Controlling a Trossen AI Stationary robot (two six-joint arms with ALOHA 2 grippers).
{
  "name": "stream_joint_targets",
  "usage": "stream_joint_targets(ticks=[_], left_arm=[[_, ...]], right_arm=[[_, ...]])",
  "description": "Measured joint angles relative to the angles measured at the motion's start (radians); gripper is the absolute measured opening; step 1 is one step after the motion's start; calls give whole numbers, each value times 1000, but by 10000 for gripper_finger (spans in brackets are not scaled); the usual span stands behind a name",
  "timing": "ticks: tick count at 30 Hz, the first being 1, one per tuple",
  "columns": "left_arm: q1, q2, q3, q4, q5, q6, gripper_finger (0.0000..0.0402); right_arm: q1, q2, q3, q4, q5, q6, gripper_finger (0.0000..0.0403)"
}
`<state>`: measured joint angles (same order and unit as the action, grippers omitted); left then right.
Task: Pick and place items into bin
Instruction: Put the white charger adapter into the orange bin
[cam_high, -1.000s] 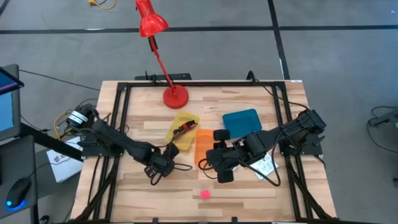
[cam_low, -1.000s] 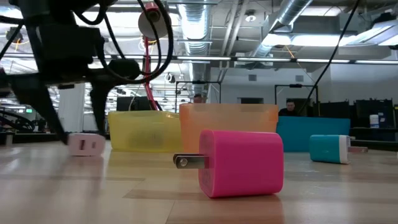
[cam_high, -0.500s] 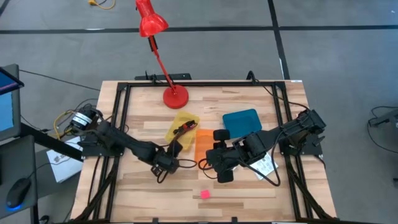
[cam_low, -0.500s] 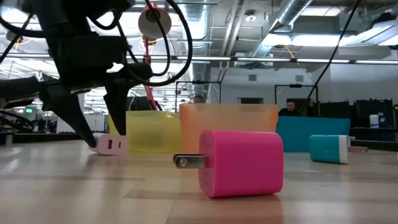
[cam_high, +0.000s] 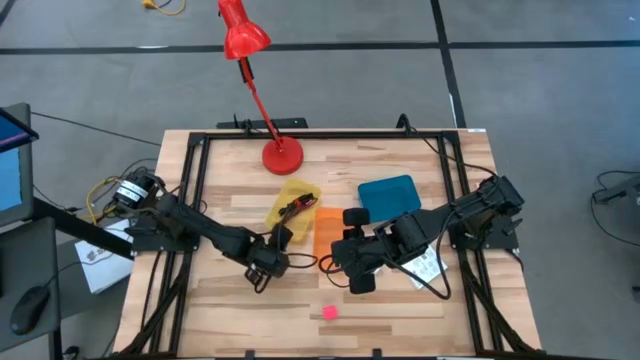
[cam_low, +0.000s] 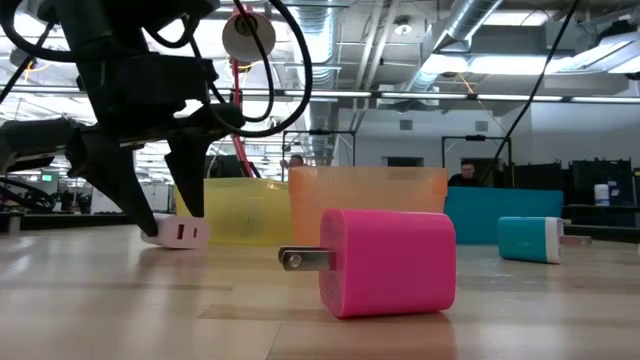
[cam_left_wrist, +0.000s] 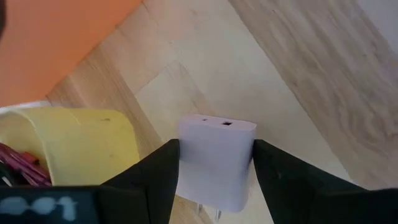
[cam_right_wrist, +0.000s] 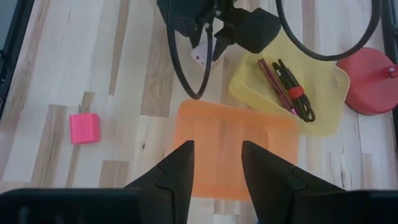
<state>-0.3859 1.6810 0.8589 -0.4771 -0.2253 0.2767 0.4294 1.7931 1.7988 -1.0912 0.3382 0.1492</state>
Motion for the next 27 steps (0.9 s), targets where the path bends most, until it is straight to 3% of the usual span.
stream_joint_targets(ticks=[20,27], left_arm=[[-27,6,-6,65,-97,-182,188],[-27,7,-6,128,-122,-261,188]], right_arm=[[0,0,0,3,1,-52,127],[0,0,0,84,2,-52,127]])
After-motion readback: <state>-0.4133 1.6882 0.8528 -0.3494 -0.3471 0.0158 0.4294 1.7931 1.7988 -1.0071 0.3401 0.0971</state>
